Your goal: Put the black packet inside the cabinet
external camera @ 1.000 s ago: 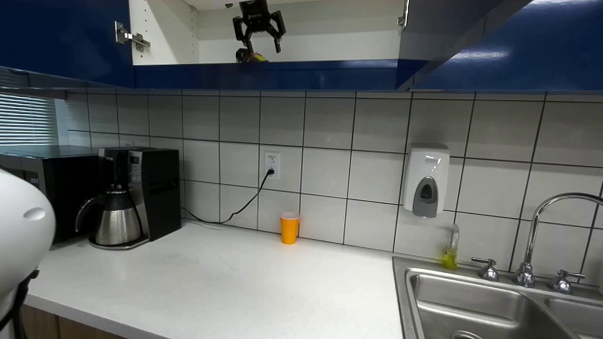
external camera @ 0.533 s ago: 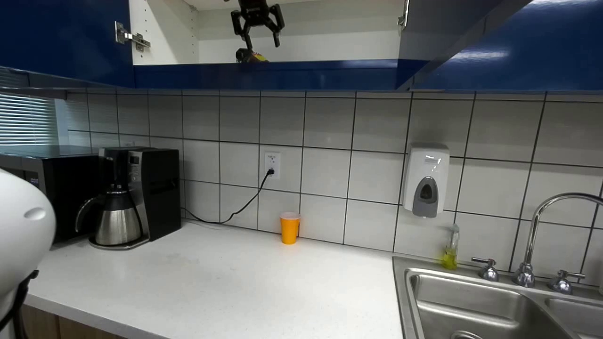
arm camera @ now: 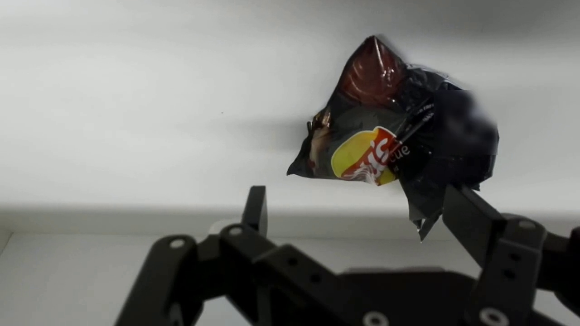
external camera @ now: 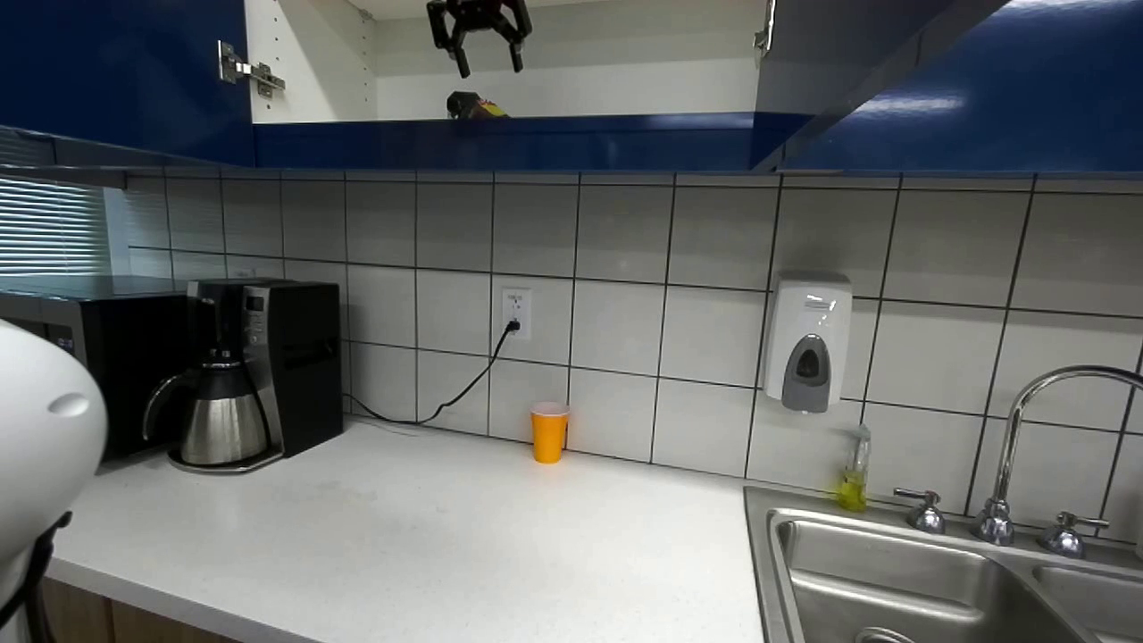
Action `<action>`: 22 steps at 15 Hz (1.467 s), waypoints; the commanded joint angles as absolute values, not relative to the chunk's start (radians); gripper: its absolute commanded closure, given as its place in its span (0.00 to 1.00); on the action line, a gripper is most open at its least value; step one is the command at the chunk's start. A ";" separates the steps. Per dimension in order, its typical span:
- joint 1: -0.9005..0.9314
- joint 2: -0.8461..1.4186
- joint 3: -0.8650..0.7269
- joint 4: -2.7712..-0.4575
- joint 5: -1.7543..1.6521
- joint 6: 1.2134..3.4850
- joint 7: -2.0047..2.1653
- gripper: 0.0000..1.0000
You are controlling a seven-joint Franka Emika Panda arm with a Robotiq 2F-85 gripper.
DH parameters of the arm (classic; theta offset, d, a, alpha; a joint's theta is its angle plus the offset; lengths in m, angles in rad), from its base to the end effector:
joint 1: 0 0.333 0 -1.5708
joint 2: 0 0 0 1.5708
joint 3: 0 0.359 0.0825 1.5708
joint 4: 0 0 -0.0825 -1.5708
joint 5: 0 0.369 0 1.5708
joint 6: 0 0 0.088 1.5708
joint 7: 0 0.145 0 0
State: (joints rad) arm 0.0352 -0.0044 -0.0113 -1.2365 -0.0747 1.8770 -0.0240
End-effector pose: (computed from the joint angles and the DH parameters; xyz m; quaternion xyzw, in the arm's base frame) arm 0.5590 0.0050 0.8301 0.9475 0.0221 0.3167 0.0373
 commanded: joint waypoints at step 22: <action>0.070 -0.471 0.019 -1.791 -0.033 1.808 0.002 0.00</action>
State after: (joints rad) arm 0.0896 -0.4014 0.0048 -1.7214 -0.0573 1.8370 -0.0147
